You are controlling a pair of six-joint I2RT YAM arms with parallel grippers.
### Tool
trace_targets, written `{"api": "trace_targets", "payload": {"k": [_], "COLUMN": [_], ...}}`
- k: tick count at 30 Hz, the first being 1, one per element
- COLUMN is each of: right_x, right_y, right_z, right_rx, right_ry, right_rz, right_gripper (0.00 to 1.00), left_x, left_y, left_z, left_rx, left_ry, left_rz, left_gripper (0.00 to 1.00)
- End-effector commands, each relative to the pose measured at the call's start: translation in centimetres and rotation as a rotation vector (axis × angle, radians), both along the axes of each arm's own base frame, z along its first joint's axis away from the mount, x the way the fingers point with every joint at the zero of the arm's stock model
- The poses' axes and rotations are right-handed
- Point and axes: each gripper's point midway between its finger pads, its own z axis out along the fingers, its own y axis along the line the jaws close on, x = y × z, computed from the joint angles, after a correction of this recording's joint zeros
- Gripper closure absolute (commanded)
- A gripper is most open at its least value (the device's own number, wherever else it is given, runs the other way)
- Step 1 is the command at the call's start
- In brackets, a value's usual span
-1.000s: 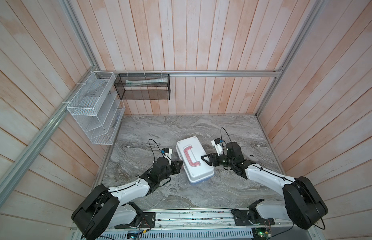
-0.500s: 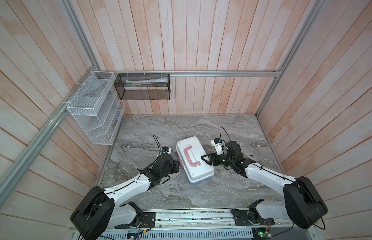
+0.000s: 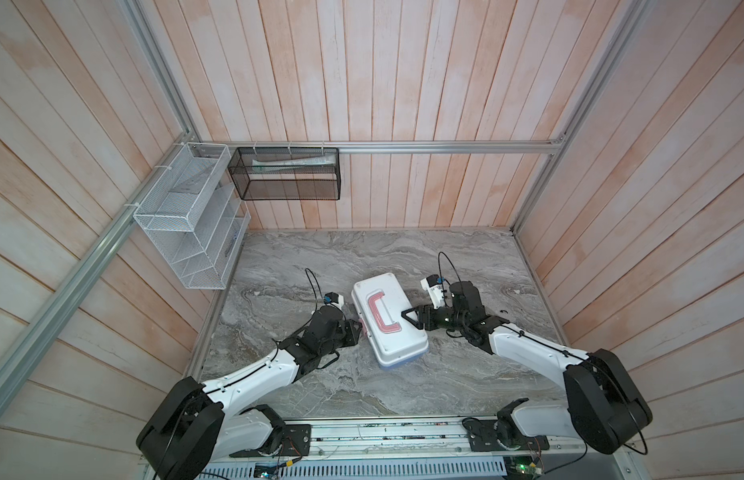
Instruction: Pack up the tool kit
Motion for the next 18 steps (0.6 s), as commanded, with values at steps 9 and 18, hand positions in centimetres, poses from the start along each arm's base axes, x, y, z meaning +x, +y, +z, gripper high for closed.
{"api": "trace_targets", "payload": {"k": [9,18], "right_x": [-2.1,-1.7], "right_y": [-1.6,-1.3], "right_z": [-5.3,-5.2], "right_rx": [-0.131,-0.135], "right_ry": [0.151,0.150], "right_rz": [-0.010,0.002], "right_gripper": [0.41,0.41], "left_x": [0.9,-1.8], "left_y": [-1.4,2.4], "left_z": [-0.1,-4.5], "left_rx": [0.038,0.167], "left_ry": [-0.005,0.114], "left_rz": [-0.061,0.015], "left_gripper": [0.64,0.66]}}
